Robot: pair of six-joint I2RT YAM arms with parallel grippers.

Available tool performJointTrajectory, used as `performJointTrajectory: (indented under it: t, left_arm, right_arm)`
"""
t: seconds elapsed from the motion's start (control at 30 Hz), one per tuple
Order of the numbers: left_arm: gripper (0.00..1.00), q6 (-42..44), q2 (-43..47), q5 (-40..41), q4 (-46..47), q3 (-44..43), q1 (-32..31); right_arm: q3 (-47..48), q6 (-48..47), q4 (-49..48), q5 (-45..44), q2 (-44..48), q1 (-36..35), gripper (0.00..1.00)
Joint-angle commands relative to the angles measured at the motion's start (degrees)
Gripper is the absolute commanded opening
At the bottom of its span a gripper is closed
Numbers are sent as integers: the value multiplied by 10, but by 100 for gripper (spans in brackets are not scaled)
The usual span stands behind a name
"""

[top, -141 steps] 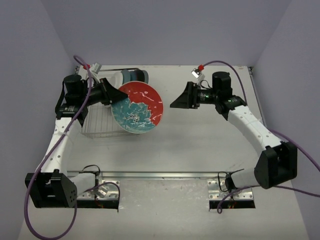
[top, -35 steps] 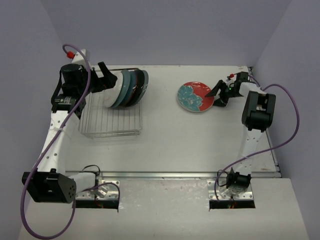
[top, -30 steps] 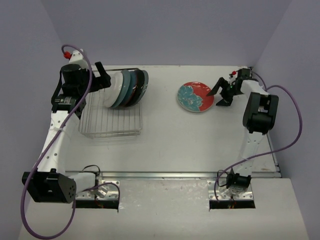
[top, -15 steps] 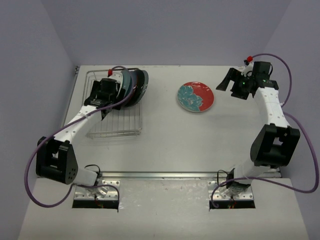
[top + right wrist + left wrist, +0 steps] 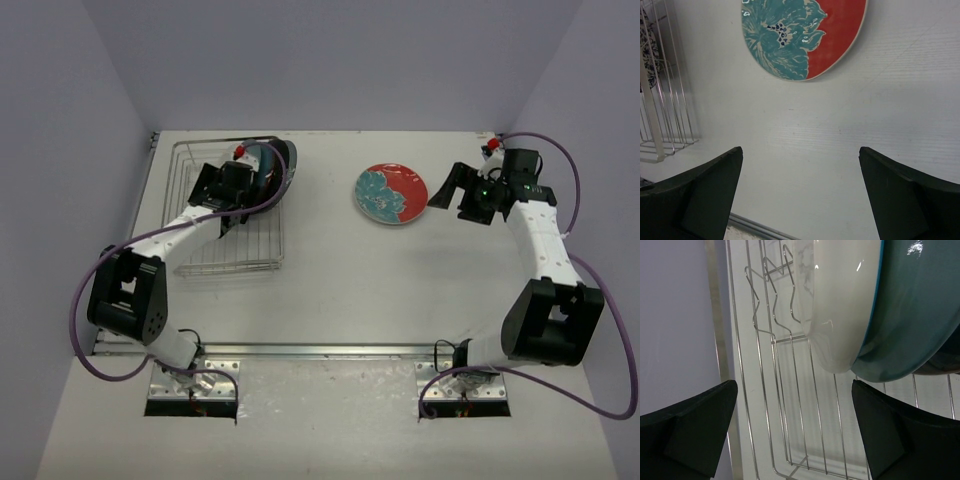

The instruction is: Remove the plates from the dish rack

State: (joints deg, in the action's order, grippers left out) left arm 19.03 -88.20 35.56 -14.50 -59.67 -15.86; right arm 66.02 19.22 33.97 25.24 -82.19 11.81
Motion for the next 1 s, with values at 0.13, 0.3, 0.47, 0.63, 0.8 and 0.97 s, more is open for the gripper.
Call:
performJointTrajectory:
  t: [0.13, 0.3, 0.47, 0.63, 0.8, 0.97]
  left_arm:
    - [95, -8, -28, 29, 57, -35, -7]
    - [89, -13, -36, 50, 93, -54, -6]
    - [82, -13, -48, 68, 127, -83, -7]
    - [73, -13, -74, 75, 133, -109, -6]
    - [64, -12, -110, 87, 135, -125, -7]
    - [53, -3, -128, 95, 160, -133, -7]
  right_arm:
    - [1, -14, -14, 9, 16, -2, 99]
    - [-1, -7, -17, 23, 14, -2, 99]
    - [-6, -4, -21, 34, 18, -2, 99]
    - [-6, -7, -21, 38, 19, -2, 99]
    - [-7, -7, -21, 43, 21, -1, 99]
    - [-12, -9, -21, 45, 22, -1, 99]
